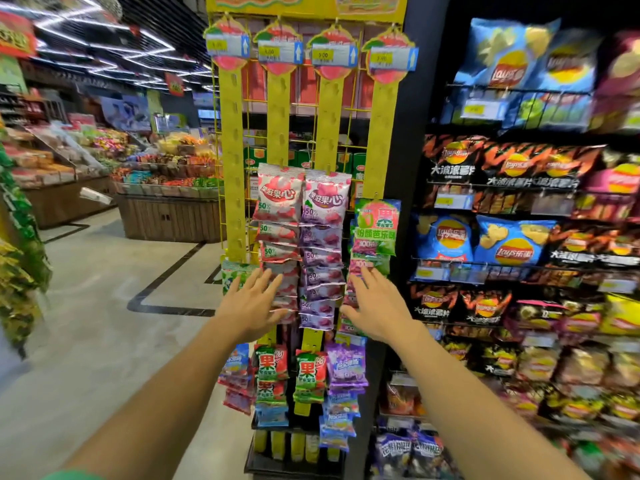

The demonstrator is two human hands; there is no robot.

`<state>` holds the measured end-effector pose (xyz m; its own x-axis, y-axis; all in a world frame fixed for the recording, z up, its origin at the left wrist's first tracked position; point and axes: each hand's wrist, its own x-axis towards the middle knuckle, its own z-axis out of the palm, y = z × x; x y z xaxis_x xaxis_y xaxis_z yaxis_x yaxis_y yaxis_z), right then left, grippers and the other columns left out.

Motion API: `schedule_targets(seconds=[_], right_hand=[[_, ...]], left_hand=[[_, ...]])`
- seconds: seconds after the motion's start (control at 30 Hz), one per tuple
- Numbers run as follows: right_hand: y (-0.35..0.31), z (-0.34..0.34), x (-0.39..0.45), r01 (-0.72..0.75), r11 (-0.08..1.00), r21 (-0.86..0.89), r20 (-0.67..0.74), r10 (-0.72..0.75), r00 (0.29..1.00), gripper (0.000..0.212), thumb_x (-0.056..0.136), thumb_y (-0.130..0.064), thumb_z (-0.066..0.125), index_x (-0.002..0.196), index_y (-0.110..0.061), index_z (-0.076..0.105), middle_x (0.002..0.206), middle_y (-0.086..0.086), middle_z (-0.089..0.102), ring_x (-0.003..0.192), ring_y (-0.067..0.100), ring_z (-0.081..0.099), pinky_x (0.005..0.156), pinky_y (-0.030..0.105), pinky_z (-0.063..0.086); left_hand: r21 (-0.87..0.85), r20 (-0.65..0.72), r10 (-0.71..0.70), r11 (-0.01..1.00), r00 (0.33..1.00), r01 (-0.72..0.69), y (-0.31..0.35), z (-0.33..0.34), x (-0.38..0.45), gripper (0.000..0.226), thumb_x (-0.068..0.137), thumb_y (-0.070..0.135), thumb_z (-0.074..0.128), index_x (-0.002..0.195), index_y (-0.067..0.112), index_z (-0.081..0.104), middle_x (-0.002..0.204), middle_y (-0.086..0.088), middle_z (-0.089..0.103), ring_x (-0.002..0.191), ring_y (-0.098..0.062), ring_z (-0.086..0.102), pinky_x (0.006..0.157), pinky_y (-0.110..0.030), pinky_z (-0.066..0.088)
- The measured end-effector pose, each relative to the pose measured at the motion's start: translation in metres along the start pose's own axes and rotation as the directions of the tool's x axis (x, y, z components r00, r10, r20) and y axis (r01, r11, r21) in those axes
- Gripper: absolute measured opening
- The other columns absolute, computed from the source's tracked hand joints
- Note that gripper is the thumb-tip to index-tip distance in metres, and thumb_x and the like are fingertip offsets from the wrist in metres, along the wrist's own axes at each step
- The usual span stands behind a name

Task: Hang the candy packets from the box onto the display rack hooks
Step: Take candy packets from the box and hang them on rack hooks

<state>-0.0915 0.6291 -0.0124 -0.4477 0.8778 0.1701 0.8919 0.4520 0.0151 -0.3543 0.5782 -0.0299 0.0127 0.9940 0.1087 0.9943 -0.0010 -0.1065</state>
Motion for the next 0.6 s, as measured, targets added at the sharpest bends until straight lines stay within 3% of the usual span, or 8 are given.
schedule_targets(seconds=[0.1, 0.23, 0.33, 0.47, 0.6], right_hand=[[-0.008, 0.005, -0.029, -0.017, 1.0, 0.02, 0.052, 0.016, 0.999, 0.082, 0.101, -0.063, 0.036, 0.162, -0.015, 0.01, 0.17, 0.009, 0.0, 0.157, 0.03, 0.0, 0.127, 0.047, 0.01], [0.006, 0.01, -0.062, -0.055, 0.998, 0.005, 0.112, 0.054, 0.992, 0.083, 0.1, -0.067, 0.033, 0.163, -0.017, 0.009, 0.17, 0.007, -0.002, 0.157, 0.028, -0.002, 0.126, 0.047, 0.008], [0.041, 0.016, -0.091, -0.134, 0.991, 0.007, 0.119, 0.132, 0.984, 0.084, 0.1, -0.066, 0.036, 0.163, -0.018, 0.009, 0.17, 0.006, -0.003, 0.157, 0.027, -0.003, 0.126, 0.047, 0.008], [0.106, 0.023, -0.134, -0.228, 0.974, 0.009, 0.121, 0.225, 0.967, 0.084, 0.099, -0.067, 0.035, 0.163, -0.018, 0.01, 0.171, 0.007, -0.001, 0.157, 0.028, -0.001, 0.126, 0.048, 0.01], [0.192, 0.035, -0.189, -0.367, 0.93, 0.01, 0.155, 0.361, 0.92, 0.084, 0.099, -0.067, 0.034, 0.163, -0.019, 0.008, 0.171, 0.005, -0.002, 0.157, 0.027, -0.002, 0.126, 0.048, 0.009]], left_hand=[[-0.039, 0.028, 0.042, 0.998, 0.999, -0.041, 0.014, 0.008, -0.016, 0.113, 0.069, 0.086, -0.013, 0.163, 0.025, -0.008, 0.172, -0.002, -0.008, 0.158, -0.023, -0.007, 0.127, -0.053, 0.004], [-0.076, 0.045, 0.089, 0.993, 0.995, -0.085, 0.048, 0.012, -0.025, 0.099, 0.083, 0.083, 0.002, 0.163, 0.025, -0.011, 0.171, -0.003, -0.014, 0.158, -0.024, -0.008, 0.127, -0.053, 0.005], [-0.089, 0.057, 0.167, 0.983, 0.984, -0.161, 0.084, 0.015, -0.025, 0.112, 0.067, 0.086, -0.01, 0.162, 0.026, -0.015, 0.169, -0.003, -0.019, 0.158, -0.024, -0.01, 0.127, -0.051, 0.003], [-0.07, 0.053, 0.267, 0.962, 0.962, -0.263, 0.151, 0.02, -0.01, 0.091, 0.094, 0.077, 0.013, 0.163, 0.023, -0.011, 0.17, -0.004, -0.017, 0.158, -0.024, -0.011, 0.128, -0.052, 0.004], [-0.017, 0.021, 0.379, 0.925, 0.925, -0.379, 0.249, 0.021, 0.017, 0.087, 0.098, 0.072, 0.019, 0.163, 0.022, -0.01, 0.17, -0.005, -0.015, 0.158, -0.025, -0.007, 0.128, -0.051, 0.007]])
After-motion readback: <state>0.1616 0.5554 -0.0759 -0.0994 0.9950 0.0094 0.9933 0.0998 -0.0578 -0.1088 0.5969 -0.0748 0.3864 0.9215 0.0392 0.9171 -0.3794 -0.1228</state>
